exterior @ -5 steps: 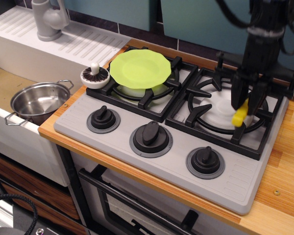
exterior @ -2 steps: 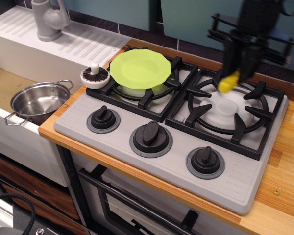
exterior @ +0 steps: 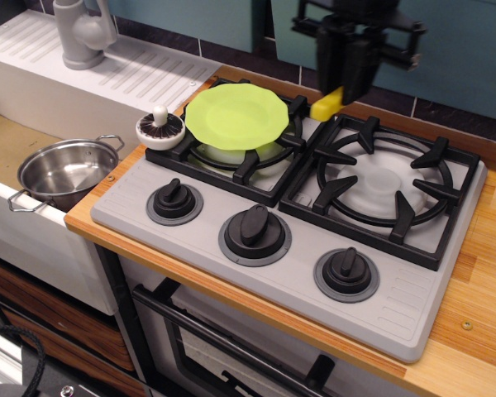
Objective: Put fry on plate and mushroom in pot or pan in sink
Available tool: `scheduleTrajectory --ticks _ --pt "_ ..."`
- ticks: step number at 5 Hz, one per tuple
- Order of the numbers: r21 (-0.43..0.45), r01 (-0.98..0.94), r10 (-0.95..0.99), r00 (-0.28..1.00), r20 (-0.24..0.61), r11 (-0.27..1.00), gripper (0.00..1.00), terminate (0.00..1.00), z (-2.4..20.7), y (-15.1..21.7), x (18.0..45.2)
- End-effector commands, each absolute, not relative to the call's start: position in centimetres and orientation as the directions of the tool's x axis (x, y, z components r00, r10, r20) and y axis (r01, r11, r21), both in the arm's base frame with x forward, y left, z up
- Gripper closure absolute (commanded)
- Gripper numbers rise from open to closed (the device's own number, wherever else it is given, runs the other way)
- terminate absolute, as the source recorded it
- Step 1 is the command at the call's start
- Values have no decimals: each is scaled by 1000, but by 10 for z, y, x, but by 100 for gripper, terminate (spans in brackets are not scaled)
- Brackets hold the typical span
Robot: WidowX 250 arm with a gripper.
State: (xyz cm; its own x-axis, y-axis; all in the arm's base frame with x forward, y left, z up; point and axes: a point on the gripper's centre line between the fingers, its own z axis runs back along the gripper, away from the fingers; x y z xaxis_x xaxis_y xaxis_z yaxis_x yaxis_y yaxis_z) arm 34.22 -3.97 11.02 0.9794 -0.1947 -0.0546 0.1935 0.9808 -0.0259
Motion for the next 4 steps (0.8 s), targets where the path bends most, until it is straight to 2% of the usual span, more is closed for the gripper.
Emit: scheduleTrajectory --ticks 1,4 --pt "-15 241 -239 968 79 971 100 0 130 -9 343" --pt "-8 359 -353 919 174 933 100 0 115 36 363"
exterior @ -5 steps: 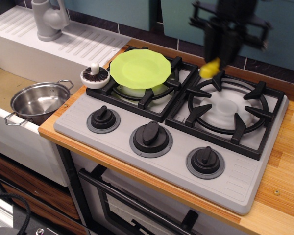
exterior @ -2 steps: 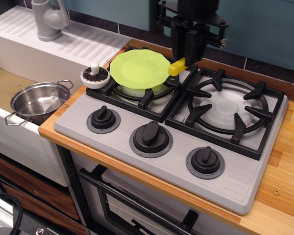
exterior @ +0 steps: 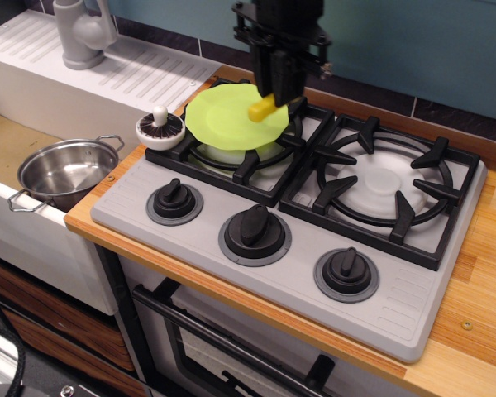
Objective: Put fry on plate and mushroom in pot or pan in sink
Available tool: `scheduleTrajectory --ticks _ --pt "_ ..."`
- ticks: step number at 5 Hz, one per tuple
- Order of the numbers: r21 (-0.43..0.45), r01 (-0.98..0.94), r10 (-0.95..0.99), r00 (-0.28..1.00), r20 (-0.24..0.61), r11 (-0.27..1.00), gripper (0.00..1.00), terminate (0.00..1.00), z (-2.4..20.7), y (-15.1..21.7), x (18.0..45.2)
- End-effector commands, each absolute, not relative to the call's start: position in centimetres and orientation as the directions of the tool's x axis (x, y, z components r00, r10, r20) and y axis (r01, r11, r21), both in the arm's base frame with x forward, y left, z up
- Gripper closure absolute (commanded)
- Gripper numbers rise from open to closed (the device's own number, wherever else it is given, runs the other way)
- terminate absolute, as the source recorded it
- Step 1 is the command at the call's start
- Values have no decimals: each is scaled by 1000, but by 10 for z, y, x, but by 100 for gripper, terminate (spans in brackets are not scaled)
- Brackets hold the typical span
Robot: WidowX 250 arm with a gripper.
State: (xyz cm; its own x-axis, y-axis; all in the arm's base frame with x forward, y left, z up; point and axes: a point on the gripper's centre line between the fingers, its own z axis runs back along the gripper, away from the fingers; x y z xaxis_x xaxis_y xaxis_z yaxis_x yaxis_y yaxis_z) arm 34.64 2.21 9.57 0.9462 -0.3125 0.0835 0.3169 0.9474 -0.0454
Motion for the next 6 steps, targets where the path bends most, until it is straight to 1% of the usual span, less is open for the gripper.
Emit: scheduleTrajectory --ticks 1,2,3,4,5,6 --pt "-10 404 -393 896 207 915 100 0 108 50 374" --pt "-7 426 -414 884 215 905 100 0 101 61 381" --pt "9 384 -381 913 146 923 100 0 99 58 384" --pt "13 328 -328 940 93 945 0 0 100 41 385" --pt "-5 287 -286 955 73 958 0 0 101 25 386" --pt "-9 264 -263 963 61 964 0 0 104 12 382"
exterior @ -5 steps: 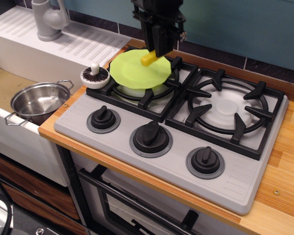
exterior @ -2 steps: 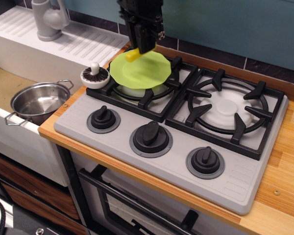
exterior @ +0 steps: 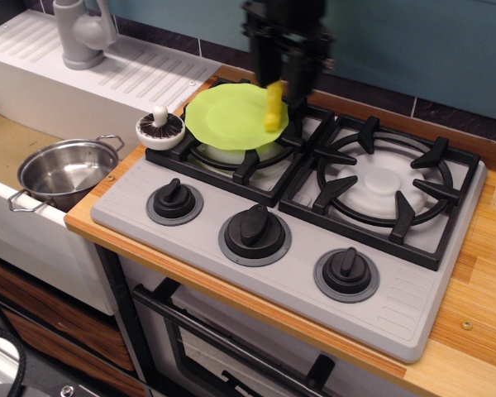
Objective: Put fry on plate and mushroom in pot or pan in sink
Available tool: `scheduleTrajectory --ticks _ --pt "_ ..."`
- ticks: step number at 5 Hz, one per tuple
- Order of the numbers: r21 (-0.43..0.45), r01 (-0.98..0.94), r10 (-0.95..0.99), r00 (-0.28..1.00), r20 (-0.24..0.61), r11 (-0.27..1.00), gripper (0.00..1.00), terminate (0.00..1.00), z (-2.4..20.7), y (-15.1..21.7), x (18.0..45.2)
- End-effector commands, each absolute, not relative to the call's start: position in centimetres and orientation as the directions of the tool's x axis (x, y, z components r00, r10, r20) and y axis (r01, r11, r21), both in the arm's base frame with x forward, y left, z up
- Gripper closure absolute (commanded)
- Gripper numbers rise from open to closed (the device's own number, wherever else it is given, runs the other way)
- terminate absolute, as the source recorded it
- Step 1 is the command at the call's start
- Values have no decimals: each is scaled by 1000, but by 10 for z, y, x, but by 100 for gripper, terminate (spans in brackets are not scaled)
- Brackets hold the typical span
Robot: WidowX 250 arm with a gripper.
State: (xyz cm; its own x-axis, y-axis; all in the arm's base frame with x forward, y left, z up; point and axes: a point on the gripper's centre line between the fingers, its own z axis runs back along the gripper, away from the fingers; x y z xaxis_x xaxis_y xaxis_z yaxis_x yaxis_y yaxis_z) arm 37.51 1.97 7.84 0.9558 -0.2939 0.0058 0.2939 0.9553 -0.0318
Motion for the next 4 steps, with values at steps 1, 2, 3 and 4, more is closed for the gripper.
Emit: scheduleTrajectory --ticks 1,2,3,4 --pt "-4 243 -243 969 43 970 0 0 110 1 376" --pt "16 227 -226 974 -22 974 0 0 128 -8 373" --pt "33 251 -247 964 -96 967 0 0 158 -14 369" --pt "33 251 -247 964 -96 967 0 0 158 -14 369"
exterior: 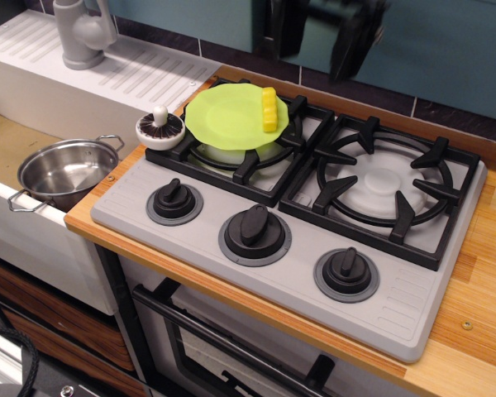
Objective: Put fry on plate and mushroom in pot or pan in sink
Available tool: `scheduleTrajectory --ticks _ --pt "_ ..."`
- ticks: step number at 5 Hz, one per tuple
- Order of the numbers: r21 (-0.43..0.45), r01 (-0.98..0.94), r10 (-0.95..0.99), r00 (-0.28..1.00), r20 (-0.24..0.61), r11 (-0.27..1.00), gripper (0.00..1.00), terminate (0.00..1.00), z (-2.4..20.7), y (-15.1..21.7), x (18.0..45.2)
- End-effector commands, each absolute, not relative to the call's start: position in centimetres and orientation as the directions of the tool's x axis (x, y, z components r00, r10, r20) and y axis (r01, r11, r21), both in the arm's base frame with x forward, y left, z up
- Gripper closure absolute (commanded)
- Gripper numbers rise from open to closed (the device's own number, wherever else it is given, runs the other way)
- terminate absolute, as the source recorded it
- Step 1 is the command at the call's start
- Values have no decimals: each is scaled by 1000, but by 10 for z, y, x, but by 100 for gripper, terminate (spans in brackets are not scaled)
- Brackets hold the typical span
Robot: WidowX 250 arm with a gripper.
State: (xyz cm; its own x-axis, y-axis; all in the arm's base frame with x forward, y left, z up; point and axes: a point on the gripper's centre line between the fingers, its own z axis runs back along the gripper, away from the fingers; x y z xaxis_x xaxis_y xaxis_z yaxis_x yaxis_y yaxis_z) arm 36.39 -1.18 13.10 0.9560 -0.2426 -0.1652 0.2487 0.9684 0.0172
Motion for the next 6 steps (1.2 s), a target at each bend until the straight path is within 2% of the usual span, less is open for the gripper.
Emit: scheduleTrajectory --ticks 1,3,4,6 --pt "33 251 -247 964 -96 967 0 0 158 -14 369" --pt "33 251 -247 964 -96 967 0 0 158 -14 369" --pt "-36 198 -198 980 -23 980 0 0 160 20 353" --pt "-111 159 -149 985 91 981 0 0 156 54 340"
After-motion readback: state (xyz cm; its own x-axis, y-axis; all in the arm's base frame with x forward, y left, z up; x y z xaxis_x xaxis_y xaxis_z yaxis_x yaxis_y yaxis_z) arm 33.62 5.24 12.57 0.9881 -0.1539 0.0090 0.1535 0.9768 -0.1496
